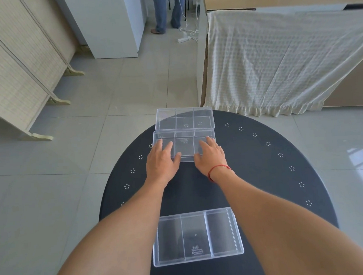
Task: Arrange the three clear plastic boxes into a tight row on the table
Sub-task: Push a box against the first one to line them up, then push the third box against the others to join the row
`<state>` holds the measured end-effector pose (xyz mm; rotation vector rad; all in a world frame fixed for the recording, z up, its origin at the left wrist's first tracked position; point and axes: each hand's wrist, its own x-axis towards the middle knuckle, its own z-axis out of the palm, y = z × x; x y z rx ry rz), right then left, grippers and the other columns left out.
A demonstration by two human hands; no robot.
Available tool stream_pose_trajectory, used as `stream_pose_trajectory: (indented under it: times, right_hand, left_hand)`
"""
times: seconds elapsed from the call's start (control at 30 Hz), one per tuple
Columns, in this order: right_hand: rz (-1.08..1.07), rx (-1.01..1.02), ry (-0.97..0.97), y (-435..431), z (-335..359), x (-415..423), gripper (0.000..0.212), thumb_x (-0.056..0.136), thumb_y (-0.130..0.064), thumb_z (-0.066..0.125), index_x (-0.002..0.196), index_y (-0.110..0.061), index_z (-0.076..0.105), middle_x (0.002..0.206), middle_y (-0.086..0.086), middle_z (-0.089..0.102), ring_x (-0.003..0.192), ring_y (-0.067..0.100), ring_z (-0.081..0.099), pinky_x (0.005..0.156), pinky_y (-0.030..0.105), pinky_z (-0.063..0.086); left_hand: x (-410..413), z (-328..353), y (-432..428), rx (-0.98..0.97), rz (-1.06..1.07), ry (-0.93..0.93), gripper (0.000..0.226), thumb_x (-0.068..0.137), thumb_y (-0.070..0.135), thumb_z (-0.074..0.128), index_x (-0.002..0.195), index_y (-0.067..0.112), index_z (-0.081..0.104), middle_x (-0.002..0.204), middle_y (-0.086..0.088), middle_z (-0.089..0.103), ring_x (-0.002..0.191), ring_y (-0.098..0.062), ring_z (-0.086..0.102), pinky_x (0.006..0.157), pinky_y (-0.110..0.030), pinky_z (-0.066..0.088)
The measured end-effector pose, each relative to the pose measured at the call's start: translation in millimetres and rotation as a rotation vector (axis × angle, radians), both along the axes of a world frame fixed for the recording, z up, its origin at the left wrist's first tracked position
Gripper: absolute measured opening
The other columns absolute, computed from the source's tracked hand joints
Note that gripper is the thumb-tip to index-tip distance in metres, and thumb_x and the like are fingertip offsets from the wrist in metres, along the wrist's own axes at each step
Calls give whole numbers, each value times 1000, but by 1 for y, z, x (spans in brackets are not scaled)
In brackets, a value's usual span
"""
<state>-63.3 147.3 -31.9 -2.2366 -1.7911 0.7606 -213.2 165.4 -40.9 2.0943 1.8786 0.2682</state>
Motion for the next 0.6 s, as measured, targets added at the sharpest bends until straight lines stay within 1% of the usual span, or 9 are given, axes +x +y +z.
stream_pose_trajectory:
  times: [0.07, 0.1, 0.2, 0.27, 0.37, 0.47, 0.53, 0.6]
  right_hand:
    - [-20, -2, 17, -12, 3, 3, 48, 98, -26, 44, 143, -10, 41, 161, 12, 22, 150, 28, 18, 123, 45, 19]
    - [-34, -3, 30, -19, 5, 4, 48, 97, -25, 44, 143, -10, 41, 160, 13, 23, 150, 28, 20, 122, 45, 20]
    - [-76, -4, 74, -46, 11, 7, 44, 94, -25, 45, 136, -8, 49, 150, 13, 40, 138, 30, 38, 115, 45, 32]
    - [-74, -66, 91, -68, 17, 10, 45, 94, -27, 46, 135, -8, 49, 145, 11, 45, 133, 30, 43, 111, 45, 37]
    - [-64, -223, 124, -103, 19, 16, 51, 95, -32, 47, 139, -6, 45, 146, 12, 43, 133, 33, 44, 111, 46, 38]
    - [-83, -315, 170, -134, 19, 21, 59, 93, -37, 49, 142, -7, 39, 147, 13, 42, 130, 35, 47, 107, 44, 42]
    - [-107, -360, 205, -150, 19, 21, 66, 91, -39, 52, 146, -8, 32, 149, 13, 38, 130, 35, 47, 103, 42, 42]
    - [-123, -394, 215, -162, 18, 21, 73, 89, -41, 55, 148, -10, 26, 149, 12, 37, 130, 35, 47, 103, 43, 44]
  left_hand:
    - [-1, 3, -14, -15, 18, 7, 54, 97, 43, 47, 142, 14, 45, 154, -13, 33, 143, -26, 30, 110, -39, 35]
    - [-2, 4, -22, -26, 32, 7, 53, 97, 43, 47, 141, 14, 46, 154, -13, 34, 143, -26, 31, 109, -40, 36]
    - [-3, 10, -53, -74, 82, 8, 53, 96, 45, 47, 138, 14, 49, 148, -10, 41, 138, -26, 36, 105, -41, 38]
    - [-3, 13, -78, -129, 117, 15, 53, 95, 45, 47, 138, 13, 49, 143, -9, 46, 134, -27, 39, 102, -41, 39]
    - [-6, 17, -114, -207, 173, 33, 56, 94, 47, 47, 139, 14, 47, 140, -8, 49, 131, -28, 42, 100, -42, 41]
    - [-6, 19, -148, -264, 246, 37, 56, 92, 46, 50, 137, 13, 45, 135, -9, 50, 127, -30, 45, 96, -44, 43]
    - [-6, 20, -165, -300, 308, 29, 61, 91, 47, 52, 140, 13, 39, 137, -10, 47, 128, -31, 43, 96, -44, 42]
    - [-6, 19, -177, -345, 386, -11, 70, 89, 50, 53, 145, 15, 29, 142, -11, 41, 131, -32, 40, 98, -45, 41]
